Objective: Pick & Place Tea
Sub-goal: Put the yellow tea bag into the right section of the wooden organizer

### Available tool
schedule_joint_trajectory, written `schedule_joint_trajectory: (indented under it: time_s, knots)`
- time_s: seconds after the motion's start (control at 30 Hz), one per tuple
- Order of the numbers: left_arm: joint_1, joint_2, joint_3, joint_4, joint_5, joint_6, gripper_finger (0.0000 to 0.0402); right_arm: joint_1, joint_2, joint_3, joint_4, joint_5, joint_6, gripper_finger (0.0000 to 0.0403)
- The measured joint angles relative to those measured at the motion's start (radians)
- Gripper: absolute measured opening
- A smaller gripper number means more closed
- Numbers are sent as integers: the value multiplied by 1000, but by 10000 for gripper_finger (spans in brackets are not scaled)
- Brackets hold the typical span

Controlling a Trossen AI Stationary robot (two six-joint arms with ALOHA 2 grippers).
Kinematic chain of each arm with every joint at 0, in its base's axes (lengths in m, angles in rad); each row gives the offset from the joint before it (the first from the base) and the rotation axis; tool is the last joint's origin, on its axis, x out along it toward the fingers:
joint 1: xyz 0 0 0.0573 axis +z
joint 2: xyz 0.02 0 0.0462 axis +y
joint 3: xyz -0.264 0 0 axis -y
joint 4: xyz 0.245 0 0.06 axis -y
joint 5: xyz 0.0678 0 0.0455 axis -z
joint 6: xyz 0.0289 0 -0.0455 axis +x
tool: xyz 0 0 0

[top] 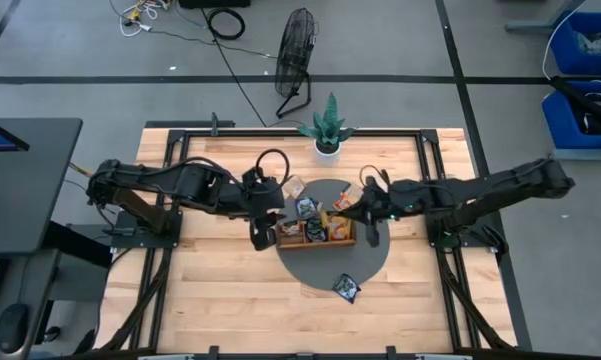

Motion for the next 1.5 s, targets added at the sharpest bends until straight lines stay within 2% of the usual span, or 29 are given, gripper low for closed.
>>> schedule_joint_trajectory:
  time_s: [0.27, 0.6, 0.73, 0.87, 1.23, 1.5]
  knots:
    - [0, 2, 0, 49, -4, -47, 117, -4, -81, -292, 245, 1, 26, 0]
    - [0, 2, 0, 93, -8, -114, 117, -16, -74, -478, 461, 0, -40, 0]
    - [2, 3, 0, 99, -8, -138, 117, -46, -74, -490, 483, -13, -124, 0]
    - [1, 3, 0, 107, -8, -141, 117, -90, -74, -490, 493, -98, -192, 0]
    - [2, 3, 0, 113, -14, -164, 117, -156, 7, -491, 564, -212, -237, 0]
    - [1, 3, 0, 113, -14, -165, 117, -156, 100, -491, 609, -223, -238, 0]
